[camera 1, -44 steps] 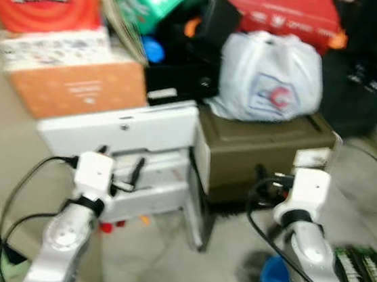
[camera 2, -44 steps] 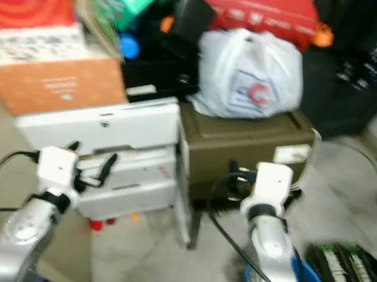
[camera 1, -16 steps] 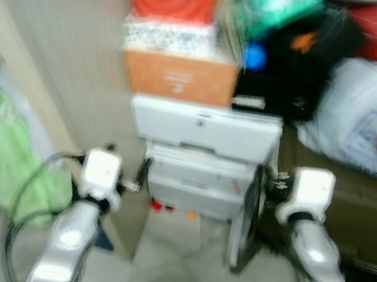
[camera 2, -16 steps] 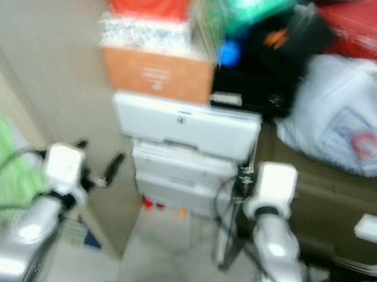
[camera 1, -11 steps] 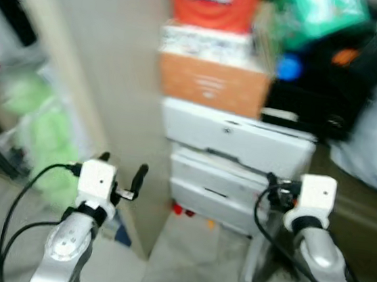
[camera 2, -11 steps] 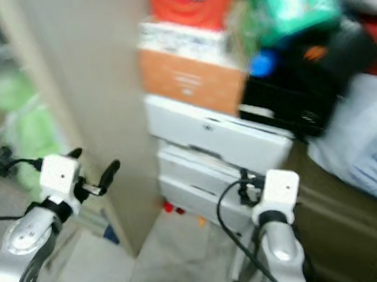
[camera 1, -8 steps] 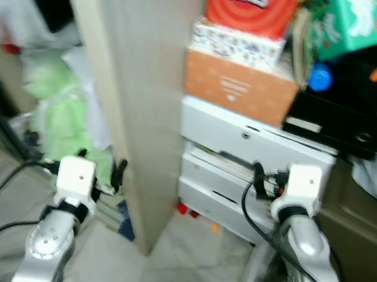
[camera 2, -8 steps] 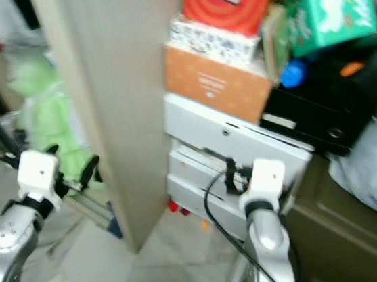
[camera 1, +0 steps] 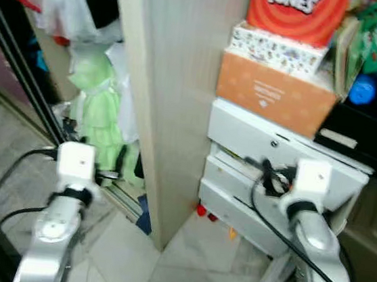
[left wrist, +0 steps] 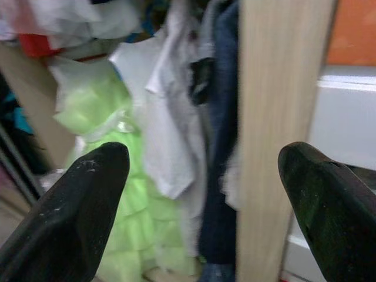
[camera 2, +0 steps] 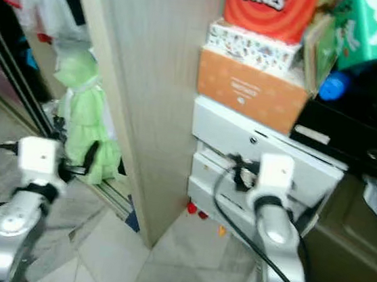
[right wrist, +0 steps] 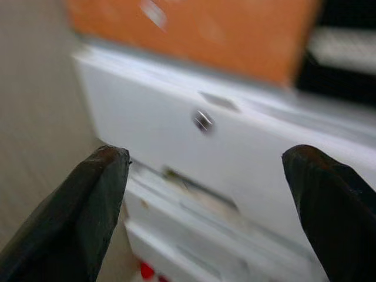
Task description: Clean up the room
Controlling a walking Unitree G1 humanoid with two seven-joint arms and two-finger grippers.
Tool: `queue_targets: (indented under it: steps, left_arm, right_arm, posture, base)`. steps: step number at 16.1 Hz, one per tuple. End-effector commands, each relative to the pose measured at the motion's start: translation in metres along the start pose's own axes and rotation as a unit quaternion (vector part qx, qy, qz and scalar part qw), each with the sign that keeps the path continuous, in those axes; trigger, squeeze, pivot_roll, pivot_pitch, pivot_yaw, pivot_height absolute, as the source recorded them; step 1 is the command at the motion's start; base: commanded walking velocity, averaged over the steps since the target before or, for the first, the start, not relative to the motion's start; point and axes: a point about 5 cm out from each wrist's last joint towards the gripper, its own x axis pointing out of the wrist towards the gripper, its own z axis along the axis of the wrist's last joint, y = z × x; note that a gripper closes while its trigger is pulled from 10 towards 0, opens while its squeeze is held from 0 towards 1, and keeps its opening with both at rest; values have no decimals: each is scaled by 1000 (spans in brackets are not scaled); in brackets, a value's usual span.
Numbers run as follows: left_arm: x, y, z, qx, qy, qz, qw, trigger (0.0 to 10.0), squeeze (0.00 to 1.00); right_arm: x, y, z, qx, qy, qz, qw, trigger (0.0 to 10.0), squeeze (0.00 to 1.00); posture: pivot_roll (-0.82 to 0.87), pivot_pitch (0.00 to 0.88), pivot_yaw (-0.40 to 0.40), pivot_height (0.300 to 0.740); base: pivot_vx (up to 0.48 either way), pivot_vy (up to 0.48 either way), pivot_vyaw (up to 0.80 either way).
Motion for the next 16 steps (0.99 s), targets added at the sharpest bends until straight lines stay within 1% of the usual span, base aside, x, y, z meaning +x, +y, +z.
queue_targets:
  steps: [1,3,4,5,6,8,10,11,12,13,15,16]
  left_arm:
    - [-7,12,-2,15,10,22,1000,10000,0]
    - [-12,18,-3,31,12,20,999,10000,0]
    - [-12,23,-2,35,11,24,999,10000,0]
    - [-10,25,1,35,7,28,999,10000,0]
    - [-5,24,6,38,-2,24,999,10000,0]
    - [-1,20,9,37,-8,18,999,10000,0]
    - [0,19,8,32,-6,20,999,10000,0]
    - [-1,16,3,29,-3,20,999,10000,0]
    - [-2,14,3,26,-5,20,999,10000,0]
    - [-3,14,3,23,-4,19,1000,10000,0]
    - [4,10,5,34,-10,-1,999,10000,0]
    - [7,10,6,37,-15,-3,999,10000,0]
  right_arm:
    - [-4,7,4,26,2,-1,1000,10000,0]
    - [-7,10,-4,4,18,-5,1000,10000,0]
    - [-6,11,-5,-8,23,-5,1000,10000,0]
    - [-5,13,-1,-8,16,-3,1000,10000,0]
    - [-6,14,-1,-6,17,2,1000,10000,0]
    - [-3,14,-1,4,24,7,1000,10000,0]
    - [1,14,3,-8,20,13,1000,10000,0]
    - [4,8,2,-12,22,5,1000,10000,0]
    - [4,3,1,-16,25,-2,1000,10000,0]
    - [2,3,-1,-21,29,-5,999,10000,0]
    - [-1,7,-5,-31,41,0,999,10000,0]
    - [-2,9,-6,-35,43,6,998,10000,0]
  posture:
    - [-32,0,15,740]
    - [-23,0,26,740]
    - [-25,0,28,740]
    - [-28,0,44,740]
    - [-14,0,41,740]
    - [-13,0,37,740]
    - [-24,0,34,740]
    - [-26,0,24,740]
    - [-23,0,13,740]
    - [-26,0,11,740]
    - [-31,0,-30,740]
    - [-31,0,-37,740]
  base:
    - [0,0,0]
    - [0,0,0]
    - [0,0,0]
    - [0,0,800]
    - [0,0,800]
    - [0,0,800]
    - [0,0,800]
    - [0,0,800]
    - [0,0,800]
    - [0,0,800]
    - [0,0,800]
    - [0,0,800]
